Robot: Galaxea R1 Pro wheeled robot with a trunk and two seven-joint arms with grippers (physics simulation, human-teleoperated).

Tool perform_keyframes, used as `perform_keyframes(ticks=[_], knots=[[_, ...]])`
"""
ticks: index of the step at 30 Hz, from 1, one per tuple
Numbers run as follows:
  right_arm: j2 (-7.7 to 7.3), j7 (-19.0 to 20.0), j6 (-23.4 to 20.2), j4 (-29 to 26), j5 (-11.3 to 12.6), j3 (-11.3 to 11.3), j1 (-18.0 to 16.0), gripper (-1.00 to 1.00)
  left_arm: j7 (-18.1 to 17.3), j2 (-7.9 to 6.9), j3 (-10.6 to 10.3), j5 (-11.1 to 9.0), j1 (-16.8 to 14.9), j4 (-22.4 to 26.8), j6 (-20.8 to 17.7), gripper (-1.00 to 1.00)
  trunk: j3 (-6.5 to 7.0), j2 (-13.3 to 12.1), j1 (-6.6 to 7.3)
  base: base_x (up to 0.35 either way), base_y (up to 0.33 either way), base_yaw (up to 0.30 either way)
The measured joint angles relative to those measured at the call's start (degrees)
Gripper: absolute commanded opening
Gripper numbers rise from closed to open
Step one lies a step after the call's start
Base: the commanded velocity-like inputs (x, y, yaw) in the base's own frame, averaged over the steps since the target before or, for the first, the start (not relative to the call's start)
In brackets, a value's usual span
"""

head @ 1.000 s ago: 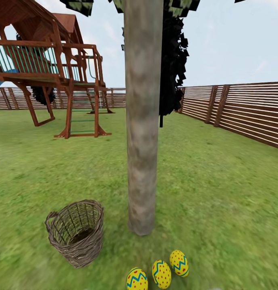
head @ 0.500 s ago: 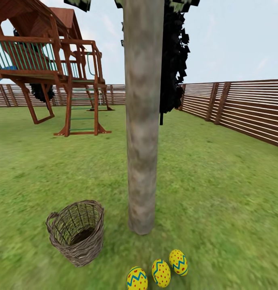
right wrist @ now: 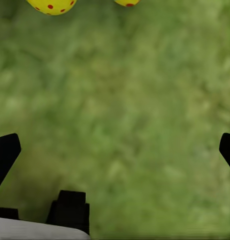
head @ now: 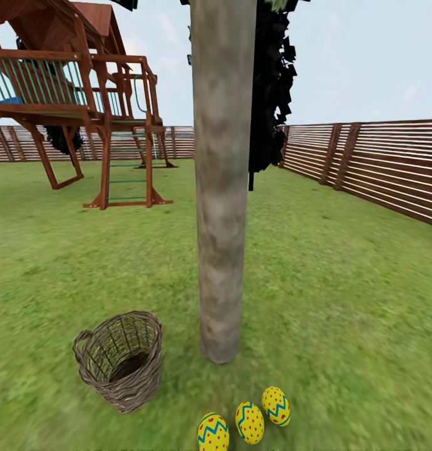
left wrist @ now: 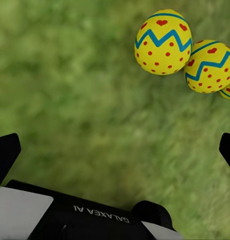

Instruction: Take the three Easter eggs out of the wicker basket on the lawn in the garden, then place them on the lawn next to a single tree (choose any tree) so that all three eggs are next to the same tree and none are left in the basket.

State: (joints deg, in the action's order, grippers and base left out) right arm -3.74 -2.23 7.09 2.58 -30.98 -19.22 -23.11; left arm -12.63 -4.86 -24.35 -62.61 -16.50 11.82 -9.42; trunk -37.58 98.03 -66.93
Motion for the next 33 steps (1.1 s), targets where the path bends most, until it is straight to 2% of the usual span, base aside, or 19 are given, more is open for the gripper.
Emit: perform_keyframes(ticks=[24, 29, 33], knots=[[0.0, 0.1, 0.0, 0.2, 0.1, -0.1, 0.0, 1.0, 0.1, 0.08, -0.1, 0.0, 0.0, -0.2, 0.1, 1.0, 2.13, -9.6, 5.27, 0.0, 0.0, 0.0], [0.0, 0.2, 0.1, 0.2, 0.1, -0.1, 0.1, 1.0, 0.1, 0.37, -2.0, -0.1, 0.0, -2.4, 0.1, 1.0, 2.57, -11.6, 6.37, 0.0, 0.0, 0.0], [-0.06, 0.2, 0.1, 0.2, 0.2, -0.1, 0.6, 1.0, 0.1, 0.33, -2.5, 0.0, 0.0, -4.4, 0.2, 1.0, 2.92, -13.2, 7.25, 0.0, 0.0, 0.0]])
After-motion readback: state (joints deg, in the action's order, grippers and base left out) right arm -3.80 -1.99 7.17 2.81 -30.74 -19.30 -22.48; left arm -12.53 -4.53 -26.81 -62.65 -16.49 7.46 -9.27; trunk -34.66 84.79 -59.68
